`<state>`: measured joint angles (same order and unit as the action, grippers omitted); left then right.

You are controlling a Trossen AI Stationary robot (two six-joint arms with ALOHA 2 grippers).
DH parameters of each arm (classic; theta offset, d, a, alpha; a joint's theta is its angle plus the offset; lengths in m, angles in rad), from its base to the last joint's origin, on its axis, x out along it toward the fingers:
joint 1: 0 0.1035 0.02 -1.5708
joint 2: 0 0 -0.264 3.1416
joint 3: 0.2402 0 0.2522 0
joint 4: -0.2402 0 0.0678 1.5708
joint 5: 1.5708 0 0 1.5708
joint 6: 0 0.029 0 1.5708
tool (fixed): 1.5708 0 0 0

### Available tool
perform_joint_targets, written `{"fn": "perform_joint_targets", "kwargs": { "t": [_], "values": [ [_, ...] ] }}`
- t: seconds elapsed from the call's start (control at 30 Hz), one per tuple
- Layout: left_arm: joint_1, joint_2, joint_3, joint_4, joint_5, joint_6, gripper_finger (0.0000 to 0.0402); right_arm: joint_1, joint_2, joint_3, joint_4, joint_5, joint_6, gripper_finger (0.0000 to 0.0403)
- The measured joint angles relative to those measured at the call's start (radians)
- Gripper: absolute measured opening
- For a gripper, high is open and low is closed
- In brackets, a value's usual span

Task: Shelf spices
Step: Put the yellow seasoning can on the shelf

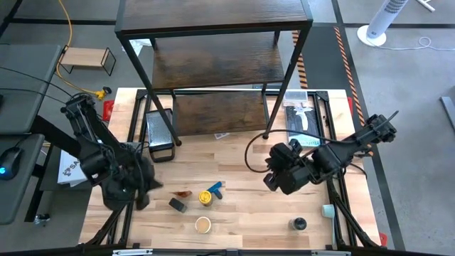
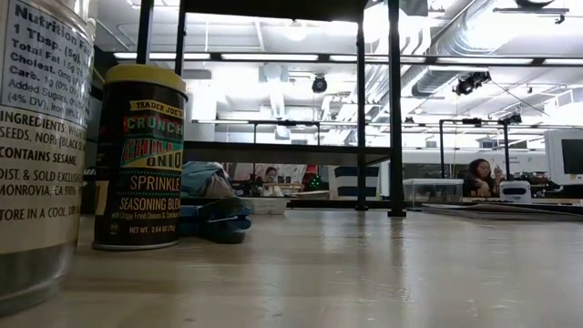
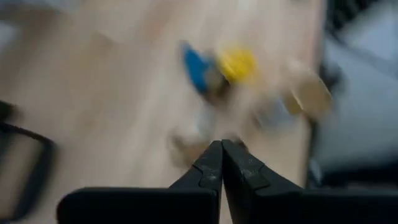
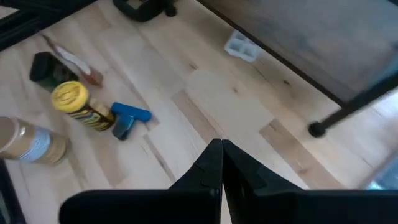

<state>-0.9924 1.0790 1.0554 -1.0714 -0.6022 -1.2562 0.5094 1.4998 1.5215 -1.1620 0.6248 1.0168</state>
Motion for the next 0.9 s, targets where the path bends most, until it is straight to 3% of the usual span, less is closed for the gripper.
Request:
{"fn": "perform_joint_targets", "kwargs": {
  "t": [0.13, 0.27, 0.4, 0.63, 0.9],
  "values": [
    [0.0, 0.0, 0.0, 0.171, 0.201, 0.118, 0.0042, -0.024, 0.0, 0.0, 0.008, -0.014, -0.024, 0.0],
    [0.0, 0.019, 0.0, 0.363, 0.359, 0.211, 0.0104, -0.042, 0.0, 0.0, 0.004, -0.035, -0.04, 0.0],
    [0.005, 0.051, 0.0, 0.389, 0.473, 0.257, 0.0174, -0.04, 0.0, 0.0, 0.003, -0.04, -0.037, 0.0],
    [0.017, 0.074, 0.0, 0.393, 0.479, 0.307, 0.0272, -0.041, 0.001, 0.0, 0.003, -0.106, -0.031, 0.0],
    [0.039, 0.075, 0.0, 0.389, 0.461, 0.479, 0.029, -0.055, 0.001, 0.0, 0.003, -0.131, -0.027, 0.0]
  ]
}}
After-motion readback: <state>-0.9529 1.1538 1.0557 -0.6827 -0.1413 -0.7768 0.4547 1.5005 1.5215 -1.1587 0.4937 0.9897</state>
